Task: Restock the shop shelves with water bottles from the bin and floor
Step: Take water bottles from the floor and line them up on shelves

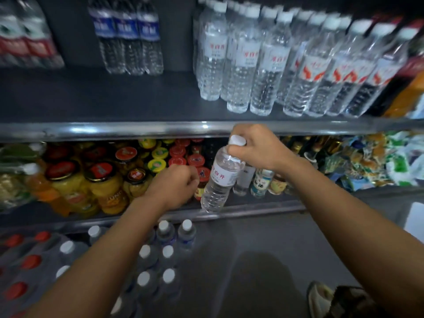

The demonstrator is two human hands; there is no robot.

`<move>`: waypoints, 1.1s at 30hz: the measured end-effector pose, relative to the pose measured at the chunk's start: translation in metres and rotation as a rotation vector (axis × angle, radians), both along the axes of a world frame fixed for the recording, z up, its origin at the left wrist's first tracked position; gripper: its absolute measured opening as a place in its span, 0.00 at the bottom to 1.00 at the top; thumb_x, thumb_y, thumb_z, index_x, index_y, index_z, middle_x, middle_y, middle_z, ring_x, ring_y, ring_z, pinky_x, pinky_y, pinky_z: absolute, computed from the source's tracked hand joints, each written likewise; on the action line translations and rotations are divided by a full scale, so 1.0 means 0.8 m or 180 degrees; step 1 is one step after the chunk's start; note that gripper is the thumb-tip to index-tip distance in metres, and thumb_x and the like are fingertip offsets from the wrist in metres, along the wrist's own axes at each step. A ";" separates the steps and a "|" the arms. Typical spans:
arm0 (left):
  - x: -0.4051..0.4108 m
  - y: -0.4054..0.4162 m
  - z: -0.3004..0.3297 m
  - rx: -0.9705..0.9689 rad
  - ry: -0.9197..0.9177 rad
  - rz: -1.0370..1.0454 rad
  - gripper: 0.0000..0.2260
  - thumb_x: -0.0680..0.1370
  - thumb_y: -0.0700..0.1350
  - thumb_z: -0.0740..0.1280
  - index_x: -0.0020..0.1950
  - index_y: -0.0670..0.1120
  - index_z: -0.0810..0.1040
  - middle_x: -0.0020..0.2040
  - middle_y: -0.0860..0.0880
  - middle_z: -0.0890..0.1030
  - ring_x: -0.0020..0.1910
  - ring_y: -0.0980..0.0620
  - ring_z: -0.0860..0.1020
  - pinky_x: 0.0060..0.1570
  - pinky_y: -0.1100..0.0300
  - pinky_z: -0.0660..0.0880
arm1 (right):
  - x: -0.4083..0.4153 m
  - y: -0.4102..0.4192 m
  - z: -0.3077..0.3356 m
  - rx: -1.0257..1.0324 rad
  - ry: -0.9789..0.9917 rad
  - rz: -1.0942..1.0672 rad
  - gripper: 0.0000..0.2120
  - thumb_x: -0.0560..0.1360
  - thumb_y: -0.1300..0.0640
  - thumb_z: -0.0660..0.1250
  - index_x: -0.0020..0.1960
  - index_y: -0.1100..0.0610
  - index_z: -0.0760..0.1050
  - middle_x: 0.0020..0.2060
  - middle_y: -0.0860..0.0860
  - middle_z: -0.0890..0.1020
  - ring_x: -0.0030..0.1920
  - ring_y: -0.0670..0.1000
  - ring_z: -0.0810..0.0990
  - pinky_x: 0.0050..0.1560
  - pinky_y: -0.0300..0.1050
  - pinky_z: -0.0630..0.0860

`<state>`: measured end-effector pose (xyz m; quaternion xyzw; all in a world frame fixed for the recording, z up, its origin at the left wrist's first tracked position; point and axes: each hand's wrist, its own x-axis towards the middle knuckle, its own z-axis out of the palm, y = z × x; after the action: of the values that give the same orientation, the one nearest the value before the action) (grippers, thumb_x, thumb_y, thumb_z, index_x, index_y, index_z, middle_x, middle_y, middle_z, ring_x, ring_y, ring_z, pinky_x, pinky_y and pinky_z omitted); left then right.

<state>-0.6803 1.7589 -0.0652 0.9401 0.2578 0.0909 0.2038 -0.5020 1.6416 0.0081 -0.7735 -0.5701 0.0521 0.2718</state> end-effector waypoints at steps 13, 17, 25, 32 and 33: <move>0.030 0.028 0.174 0.0800 -0.0459 0.0184 0.06 0.78 0.48 0.62 0.49 0.52 0.79 0.50 0.48 0.81 0.51 0.44 0.78 0.49 0.49 0.77 | 0.031 0.045 0.188 0.0693 -0.1095 0.0231 0.11 0.72 0.54 0.64 0.53 0.56 0.73 0.33 0.48 0.76 0.34 0.48 0.73 0.33 0.44 0.66; 0.035 0.037 0.197 0.0897 -0.0506 0.0217 0.06 0.78 0.46 0.62 0.48 0.51 0.79 0.45 0.49 0.81 0.46 0.45 0.78 0.45 0.51 0.76 | 0.048 0.069 0.220 0.0787 -0.1488 0.0222 0.13 0.73 0.55 0.63 0.55 0.58 0.72 0.36 0.52 0.76 0.38 0.55 0.73 0.36 0.46 0.65; 0.051 0.053 0.191 0.0972 -0.0437 0.0330 0.06 0.78 0.46 0.62 0.47 0.51 0.78 0.44 0.50 0.80 0.44 0.47 0.78 0.41 0.55 0.72 | 0.089 0.129 0.226 0.0607 -0.1641 0.0199 0.14 0.74 0.55 0.59 0.58 0.58 0.70 0.42 0.56 0.77 0.43 0.57 0.74 0.39 0.46 0.66; 0.060 0.068 0.170 0.0934 -0.0349 0.0390 0.06 0.78 0.46 0.61 0.48 0.51 0.78 0.47 0.48 0.81 0.48 0.44 0.78 0.45 0.53 0.74 | 0.120 0.172 0.214 0.0195 -0.1716 0.0205 0.14 0.74 0.54 0.60 0.58 0.56 0.70 0.45 0.54 0.74 0.45 0.56 0.72 0.42 0.47 0.66; 0.062 0.070 0.167 0.0925 -0.0350 0.0393 0.06 0.78 0.46 0.61 0.49 0.51 0.78 0.47 0.49 0.81 0.47 0.44 0.78 0.44 0.53 0.74 | 0.123 0.177 0.213 0.0137 -0.1745 0.0215 0.14 0.75 0.55 0.60 0.59 0.57 0.70 0.45 0.54 0.74 0.45 0.56 0.72 0.42 0.47 0.66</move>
<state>-0.6308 1.8145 0.0683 0.9356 0.2877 0.1909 0.0736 -0.4034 1.7832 0.1783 -0.7333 -0.6489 -0.1623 0.1219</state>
